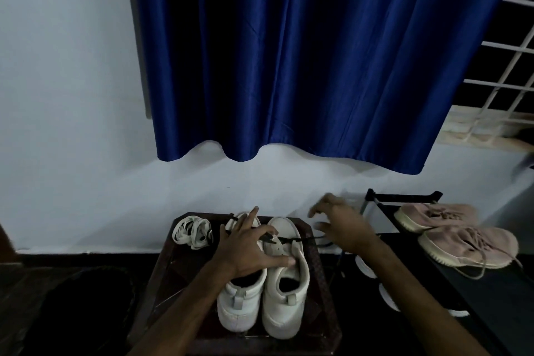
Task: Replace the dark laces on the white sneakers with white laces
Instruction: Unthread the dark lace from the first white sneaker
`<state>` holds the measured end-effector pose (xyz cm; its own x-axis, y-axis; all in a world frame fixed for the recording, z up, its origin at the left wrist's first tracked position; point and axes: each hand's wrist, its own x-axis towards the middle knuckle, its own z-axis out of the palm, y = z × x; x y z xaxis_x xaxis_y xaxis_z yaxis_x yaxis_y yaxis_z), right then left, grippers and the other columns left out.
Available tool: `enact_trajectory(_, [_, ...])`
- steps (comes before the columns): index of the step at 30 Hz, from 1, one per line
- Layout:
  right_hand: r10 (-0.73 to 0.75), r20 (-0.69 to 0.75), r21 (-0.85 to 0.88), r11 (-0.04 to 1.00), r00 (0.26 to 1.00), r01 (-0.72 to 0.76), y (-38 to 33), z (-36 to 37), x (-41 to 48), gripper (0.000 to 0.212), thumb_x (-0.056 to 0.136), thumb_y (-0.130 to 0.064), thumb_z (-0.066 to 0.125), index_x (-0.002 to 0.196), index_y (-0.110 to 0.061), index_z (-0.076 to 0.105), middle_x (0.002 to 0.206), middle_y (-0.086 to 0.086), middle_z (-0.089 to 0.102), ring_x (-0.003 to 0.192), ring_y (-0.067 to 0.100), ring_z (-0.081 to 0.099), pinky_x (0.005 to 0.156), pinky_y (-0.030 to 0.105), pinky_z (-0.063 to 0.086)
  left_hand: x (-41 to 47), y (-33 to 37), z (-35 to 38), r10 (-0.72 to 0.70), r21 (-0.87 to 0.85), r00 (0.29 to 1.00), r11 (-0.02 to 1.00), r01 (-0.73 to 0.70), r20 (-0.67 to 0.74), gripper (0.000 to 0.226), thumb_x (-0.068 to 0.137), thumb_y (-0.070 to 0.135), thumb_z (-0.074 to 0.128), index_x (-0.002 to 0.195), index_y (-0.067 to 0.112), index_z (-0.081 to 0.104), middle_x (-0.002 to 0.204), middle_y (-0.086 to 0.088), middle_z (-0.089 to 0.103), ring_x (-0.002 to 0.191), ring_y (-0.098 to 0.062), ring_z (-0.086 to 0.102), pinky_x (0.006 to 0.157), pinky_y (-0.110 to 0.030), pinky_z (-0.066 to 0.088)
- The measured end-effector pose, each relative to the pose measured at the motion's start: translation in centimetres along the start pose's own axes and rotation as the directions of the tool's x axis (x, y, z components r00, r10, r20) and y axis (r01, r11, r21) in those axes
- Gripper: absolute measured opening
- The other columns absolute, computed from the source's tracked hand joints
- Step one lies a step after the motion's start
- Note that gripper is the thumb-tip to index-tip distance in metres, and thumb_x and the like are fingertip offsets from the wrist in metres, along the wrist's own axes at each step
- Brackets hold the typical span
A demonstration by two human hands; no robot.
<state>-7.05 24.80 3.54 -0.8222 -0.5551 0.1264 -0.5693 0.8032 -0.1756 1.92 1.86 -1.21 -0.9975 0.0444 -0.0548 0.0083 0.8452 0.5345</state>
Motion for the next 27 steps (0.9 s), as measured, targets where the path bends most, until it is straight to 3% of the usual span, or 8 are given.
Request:
enact_trajectory(2, [-0.088, 0.071, 0.098, 0.992, 0.994, 0.081, -3.0, 0.5, 1.2, 0.013, 0.086, -0.033, 0.066, 0.099, -0.032, 0.068, 0.104, -0.011, 0.052, 0.093, 0.005, 0.051, 0.084, 0.033, 0.049, -0.1, 0.0, 0.0, -0.009, 0.012, 1.0, 1.0, 0.009, 0.009, 0.088, 0.052, 0.093, 0.055, 0.129, 0.051, 0.046, 0.162, 0.016, -0.011, 0.149, -0.012, -0.009, 0.115, -0.064, 0.001])
enact_trajectory(5, [-0.088, 0.247, 0.004, 0.996, 0.965, 0.09, -5.8, 1.9, 2.4, 0.014, 0.08, -0.022, 0.067, 0.094, -0.024, 0.068, 0.103, -0.004, 0.059, 0.1, 0.016, 0.057, 0.086, 0.035, 0.048, -0.3, 0.2, -0.1, -0.015, 0.047, 1.0, 0.999, 0.014, 0.013, 0.091, 0.055, 0.092, 0.053, 0.135, 0.05, 0.042, 0.162, 0.014, -0.013, 0.149, -0.013, -0.009, 0.115, -0.064, 0.0])
enact_trajectory(7, [-0.058, 0.232, -0.05, 0.996, 0.971, 0.072, -6.2, 2.2, 2.7, 0.014, 0.078, -0.016, 0.065, 0.091, -0.021, 0.067, 0.103, -0.004, 0.062, 0.102, 0.018, 0.058, 0.087, 0.034, 0.045, -0.3, 0.3, -0.2, -0.012, 0.061, 1.0, 0.998, 0.011, 0.017, 0.093, 0.058, 0.091, 0.054, 0.139, 0.048, 0.039, 0.162, 0.013, -0.014, 0.15, -0.015, -0.01, 0.115, -0.063, -0.001])
enact_trajectory(13, [-0.06, 0.262, -0.165, 0.981, 0.963, 0.106, -6.6, 2.0, 2.7, 0.014, 0.08, -0.023, 0.06, 0.093, -0.02, 0.065, 0.107, -0.001, 0.064, 0.107, 0.021, 0.058, 0.092, 0.039, 0.042, -0.2, 0.2, -0.2, -0.015, 0.068, 0.999, 0.998, 0.012, 0.03, 0.095, 0.059, 0.09, 0.054, 0.141, 0.046, 0.038, 0.162, 0.012, -0.015, 0.15, -0.015, -0.01, 0.115, -0.063, -0.001])
enact_trajectory(18, [-0.16, 0.224, -0.423, 0.872, 0.961, 0.244, -5.7, 0.2, 1.8, 0.024, 0.09, -0.025, 0.05, 0.111, -0.014, 0.057, 0.118, 0.005, 0.053, 0.113, 0.023, 0.049, 0.094, 0.047, 0.039, -0.2, 0.2, -0.2, -0.02, 0.048, 1.0, 0.999, 0.019, 0.021, 0.093, 0.055, 0.093, 0.053, 0.136, 0.05, 0.041, 0.162, 0.014, -0.014, 0.15, -0.015, -0.009, 0.115, -0.064, -0.002])
enact_trajectory(20, [-0.089, 0.194, -0.457, 0.873, 0.977, 0.171, -2.3, -1.3, 1.2, 0.022, 0.092, -0.021, 0.047, 0.111, -0.018, 0.056, 0.119, 0.002, 0.05, 0.115, 0.021, 0.048, 0.093, 0.044, 0.039, -0.2, 0.1, -0.2, -0.009, 0.031, 1.0, 0.999, 0.008, 0.01, 0.087, 0.054, 0.092, 0.054, 0.131, 0.052, 0.044, 0.162, 0.014, -0.013, 0.15, -0.015, -0.009, 0.115, -0.063, -0.002])
enact_trajectory(24, [0.184, 0.038, -0.357, 0.921, 0.982, -0.159, 3.0, -2.2, -0.4, 0.009, 0.091, -0.02, 0.048, 0.09, -0.028, 0.05, 0.105, -0.006, 0.05, 0.104, 0.018, 0.057, 0.085, 0.04, 0.043, -0.2, -0.1, 0.1, 0.012, 0.025, 1.0, 1.0, -0.012, -0.007, 0.083, 0.055, 0.09, 0.055, 0.127, 0.051, 0.047, 0.162, 0.013, -0.012, 0.149, -0.014, -0.01, 0.116, -0.061, -0.004])
enact_trajectory(27, [0.046, 0.017, -0.108, 0.993, 0.999, -0.044, 0.1, -0.5, 0.3, 0.007, 0.092, -0.025, 0.057, 0.098, -0.024, 0.06, 0.104, -0.007, 0.05, 0.097, 0.012, 0.055, 0.083, 0.032, 0.047, -0.1, 0.0, 0.1, 0.015, 0.024, 1.0, 1.0, -0.015, -0.01, 0.089, 0.049, 0.094, 0.049, 0.127, 0.051, 0.047, 0.162, 0.013, -0.013, 0.149, -0.014, -0.01, 0.115, -0.062, -0.005])
